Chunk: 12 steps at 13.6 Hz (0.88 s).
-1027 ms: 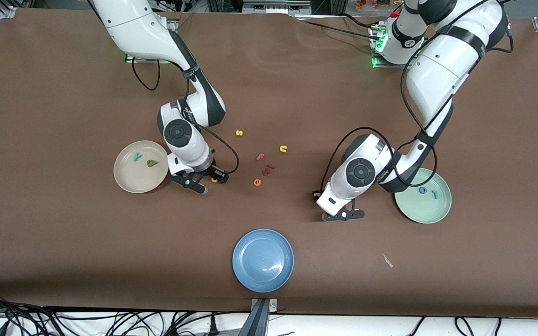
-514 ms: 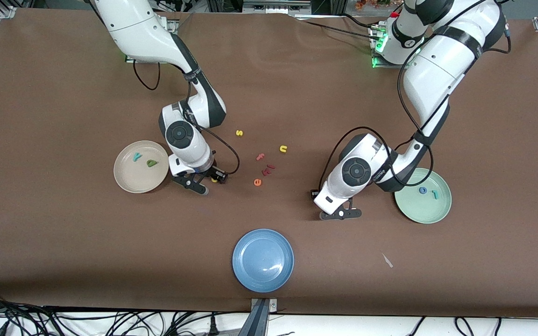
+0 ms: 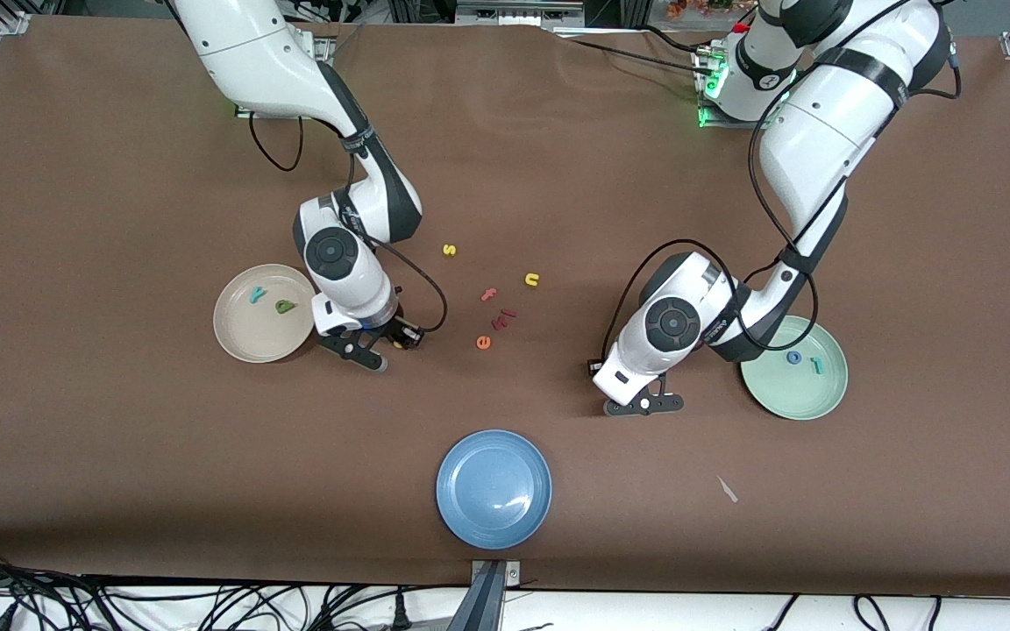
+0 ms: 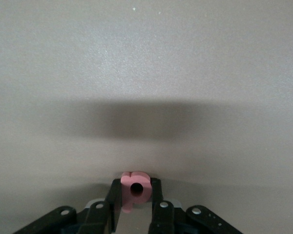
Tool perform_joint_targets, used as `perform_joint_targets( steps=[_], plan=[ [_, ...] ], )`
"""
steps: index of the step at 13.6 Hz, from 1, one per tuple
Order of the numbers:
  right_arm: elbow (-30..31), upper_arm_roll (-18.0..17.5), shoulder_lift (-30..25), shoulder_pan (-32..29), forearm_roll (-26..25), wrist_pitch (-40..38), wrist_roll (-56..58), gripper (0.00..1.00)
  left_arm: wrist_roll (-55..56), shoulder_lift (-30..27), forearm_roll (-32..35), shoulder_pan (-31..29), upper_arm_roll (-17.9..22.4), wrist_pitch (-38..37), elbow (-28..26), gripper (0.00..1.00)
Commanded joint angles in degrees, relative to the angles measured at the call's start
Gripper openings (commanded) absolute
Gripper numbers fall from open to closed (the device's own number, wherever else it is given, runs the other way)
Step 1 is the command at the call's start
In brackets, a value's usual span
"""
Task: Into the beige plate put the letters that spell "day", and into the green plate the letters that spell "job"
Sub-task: 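Drop yellow a on the cream plate while the left gripper drops pink p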
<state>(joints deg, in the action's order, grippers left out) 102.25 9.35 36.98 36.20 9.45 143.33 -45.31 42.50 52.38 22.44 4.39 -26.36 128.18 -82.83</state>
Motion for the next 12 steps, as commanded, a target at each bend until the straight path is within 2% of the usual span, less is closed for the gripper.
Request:
perform_joint_targets(
  steps=[1,3,6,8,9,10,11,12],
  plan=[
    [0.6,4.9,-4.7,0.4,-0.5,-8.8,9.8,0.13,-0.4,-3.0,0.6,-1.7,-0.4,-5.7,0.6,0.01],
    [1.8,10.0,-7.2,0.3,-0.5,-16.6,19.2,0.13,-2.9,-5.7,-0.6,-8.4,-6.0,-12.6,0.9,0.01],
    [7.3,17.5,-9.0,0.1,0.6,-17.8,34.3,0.13,-9.3,-7.6,-0.8,-22.2,-15.6,-23.1,0.7,0.01],
    [10.6,19.7,-9.0,0.0,0.7,-17.1,38.4,0.14,-16.1,-7.6,-0.6,-28.5,-17.4,-30.1,0.4,0.01],
    [11.4,19.9,-9.0,-0.1,0.7,-16.6,39.1,0.14,-19.4,-7.5,-0.1,-30.6,-17.1,-30.7,-0.4,0.02],
    [12.4,20.0,-8.9,-0.8,0.7,-15.6,39.2,0.19,-21.9,-7.0,0.0,-32.9,-16.6,-30.3,-1.9,0.02],
    [13.0,20.0,-8.7,-1.1,0.7,-15.4,39.3,0.54,-23.9,-6.2,0.8,-34.9,-16.1,-28.7,-2.8,0.02],
    [12.8,20.0,-8.9,-1.0,0.7,-15.5,39.4,1.00,-25.5,-5.4,2.3,-36.1,-15.9,-26.0,-3.8,0.02]
  ],
)
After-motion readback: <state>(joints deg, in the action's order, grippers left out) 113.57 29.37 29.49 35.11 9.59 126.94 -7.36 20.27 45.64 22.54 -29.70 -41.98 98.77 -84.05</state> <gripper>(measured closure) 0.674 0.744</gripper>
